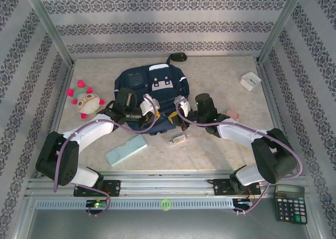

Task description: Pack the student bag

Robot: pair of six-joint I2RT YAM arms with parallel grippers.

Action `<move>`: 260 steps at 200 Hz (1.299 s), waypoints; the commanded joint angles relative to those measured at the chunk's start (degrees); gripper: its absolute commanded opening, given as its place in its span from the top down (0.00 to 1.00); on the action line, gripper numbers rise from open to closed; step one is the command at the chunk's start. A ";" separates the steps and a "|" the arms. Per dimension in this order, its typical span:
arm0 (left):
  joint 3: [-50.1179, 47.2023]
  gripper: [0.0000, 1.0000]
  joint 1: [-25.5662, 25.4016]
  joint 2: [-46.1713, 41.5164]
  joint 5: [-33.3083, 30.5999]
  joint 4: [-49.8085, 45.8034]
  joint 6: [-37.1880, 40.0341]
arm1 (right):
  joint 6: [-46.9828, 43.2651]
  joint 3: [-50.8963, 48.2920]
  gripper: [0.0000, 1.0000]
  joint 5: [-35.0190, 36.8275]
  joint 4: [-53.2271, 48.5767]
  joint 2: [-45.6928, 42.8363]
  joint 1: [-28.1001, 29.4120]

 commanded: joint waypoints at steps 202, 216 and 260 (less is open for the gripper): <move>2.52 1.00 4.28 -3.82 -4.00 -14.90 15.94 | 6.96 1.71 1.00 6.65 -16.01 -3.16 -11.88; 2.78 0.97 4.22 -4.18 -4.13 -17.13 17.15 | 6.81 2.09 1.00 5.13 -15.51 -2.85 -10.20; 4.99 0.38 -3.64 -3.74 -11.85 -14.81 9.40 | 6.77 1.62 1.00 4.99 -13.80 -2.94 -4.22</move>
